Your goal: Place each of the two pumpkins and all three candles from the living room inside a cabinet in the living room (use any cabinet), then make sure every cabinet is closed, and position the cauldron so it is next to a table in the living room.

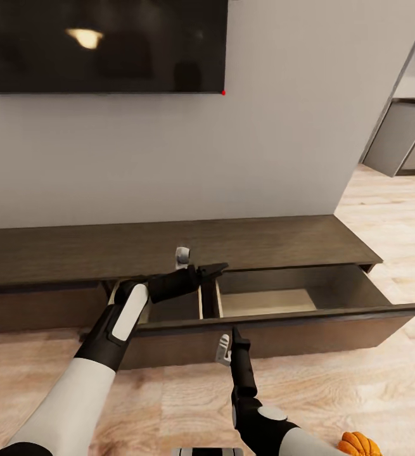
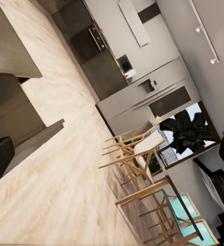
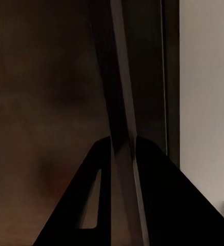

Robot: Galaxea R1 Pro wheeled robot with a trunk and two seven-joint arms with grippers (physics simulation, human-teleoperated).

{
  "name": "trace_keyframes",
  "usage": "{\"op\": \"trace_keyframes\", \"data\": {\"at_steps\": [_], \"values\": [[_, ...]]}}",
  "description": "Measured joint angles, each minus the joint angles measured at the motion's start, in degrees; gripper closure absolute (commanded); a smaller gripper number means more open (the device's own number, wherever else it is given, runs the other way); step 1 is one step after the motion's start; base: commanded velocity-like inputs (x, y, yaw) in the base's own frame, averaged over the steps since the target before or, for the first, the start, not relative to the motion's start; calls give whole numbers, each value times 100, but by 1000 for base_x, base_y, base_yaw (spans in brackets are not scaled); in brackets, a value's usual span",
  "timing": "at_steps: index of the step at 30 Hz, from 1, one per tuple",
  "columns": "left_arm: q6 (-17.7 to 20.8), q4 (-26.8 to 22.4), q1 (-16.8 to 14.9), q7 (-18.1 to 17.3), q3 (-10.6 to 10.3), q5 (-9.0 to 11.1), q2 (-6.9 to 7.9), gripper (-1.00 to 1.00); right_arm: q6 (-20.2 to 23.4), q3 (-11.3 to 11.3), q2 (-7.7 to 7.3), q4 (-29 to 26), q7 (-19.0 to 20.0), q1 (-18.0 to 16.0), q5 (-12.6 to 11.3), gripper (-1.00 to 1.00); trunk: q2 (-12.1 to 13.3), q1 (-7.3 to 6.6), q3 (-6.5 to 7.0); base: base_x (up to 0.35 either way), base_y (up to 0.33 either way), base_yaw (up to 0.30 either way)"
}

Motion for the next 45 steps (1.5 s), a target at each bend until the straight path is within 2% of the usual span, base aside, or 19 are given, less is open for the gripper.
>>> {"op": "trace_keyframes", "data": {"at_steps": [6, 11, 18, 38, 39, 40, 45], "values": [[0, -3, 5, 0, 4, 0, 2, -100, 6, -5, -6, -7, -8, -1, -43, 100, 0, 0, 0, -142, 0, 0], [0, -4, 6, 0, 109, 0, 1, -100, 17, -45, 15, -9, -17, -3, -107, 100, 0, 0, 0, -194, 0, 0], [0, -4, 6, 1, 119, 0, 2, -100, 8, -59, -4, 2, -18, -2, -24, 100, 0, 0, 0, -40, 0, 0], [0, -5, 7, 0, 120, 0, 3, -100, 27, -92, 16, 27, -58, -1, -53, 100, 0, 0, 0, -55, 0, 0], [0, -5, 6, 1, 120, 0, 3, -100, 29, -96, 20, 22, -61, 2, -68, -100, 0, 0, 0, 0, 0, 0], [0, -4, 6, 0, 119, 0, 1, -100, 21, -43, 25, -56, -32, -1, -8, -100, -1, -1, 1, 0, 0, 0], [0, -4, 6, 0, 119, 0, 2, -100, 23, -34, 25, -64, -40, 0, -3, -100, -1, -1, 1, 0, 0, 0]]}}
